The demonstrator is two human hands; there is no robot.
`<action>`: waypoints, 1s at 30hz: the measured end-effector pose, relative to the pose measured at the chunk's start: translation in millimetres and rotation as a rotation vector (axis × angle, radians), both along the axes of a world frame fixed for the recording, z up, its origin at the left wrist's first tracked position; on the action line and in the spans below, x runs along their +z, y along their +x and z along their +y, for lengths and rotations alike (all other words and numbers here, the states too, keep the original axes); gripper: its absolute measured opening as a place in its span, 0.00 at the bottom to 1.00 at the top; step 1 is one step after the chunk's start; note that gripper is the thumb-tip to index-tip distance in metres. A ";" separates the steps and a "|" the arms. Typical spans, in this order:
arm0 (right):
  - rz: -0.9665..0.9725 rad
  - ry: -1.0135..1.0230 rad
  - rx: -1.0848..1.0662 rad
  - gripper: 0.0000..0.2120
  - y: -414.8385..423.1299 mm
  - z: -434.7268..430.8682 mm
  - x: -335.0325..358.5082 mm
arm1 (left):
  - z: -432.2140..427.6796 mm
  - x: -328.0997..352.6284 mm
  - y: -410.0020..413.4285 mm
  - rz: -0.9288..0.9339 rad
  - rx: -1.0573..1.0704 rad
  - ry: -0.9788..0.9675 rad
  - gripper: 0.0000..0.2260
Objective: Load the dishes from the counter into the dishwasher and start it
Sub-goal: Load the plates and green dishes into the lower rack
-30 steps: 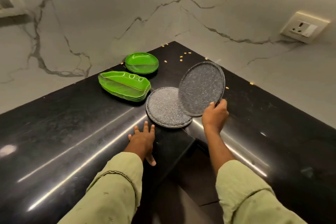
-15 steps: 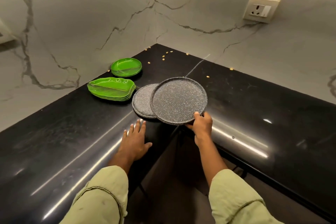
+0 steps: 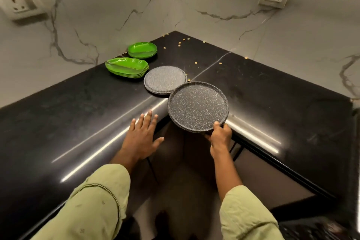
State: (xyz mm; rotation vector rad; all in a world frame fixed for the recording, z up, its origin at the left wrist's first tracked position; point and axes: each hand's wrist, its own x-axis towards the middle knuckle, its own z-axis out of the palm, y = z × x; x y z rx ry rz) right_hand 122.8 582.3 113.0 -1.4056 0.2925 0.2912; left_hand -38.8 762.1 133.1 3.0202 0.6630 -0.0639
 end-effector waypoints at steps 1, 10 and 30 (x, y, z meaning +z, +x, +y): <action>0.004 0.013 -0.002 0.05 -8.0 -7.2 1.0 | -7.0 1.0 -8.3 -0.001 0.002 0.008 0.37; -0.045 -0.056 -0.015 0.07 -84.9 -68.6 0.2 | -46.4 11.7 -67.5 -0.057 -0.043 0.018 0.38; 0.041 -0.073 -0.154 0.06 -308.1 -257.4 -12.2 | -208.1 -12.5 -235.5 -0.012 -0.231 -0.112 0.35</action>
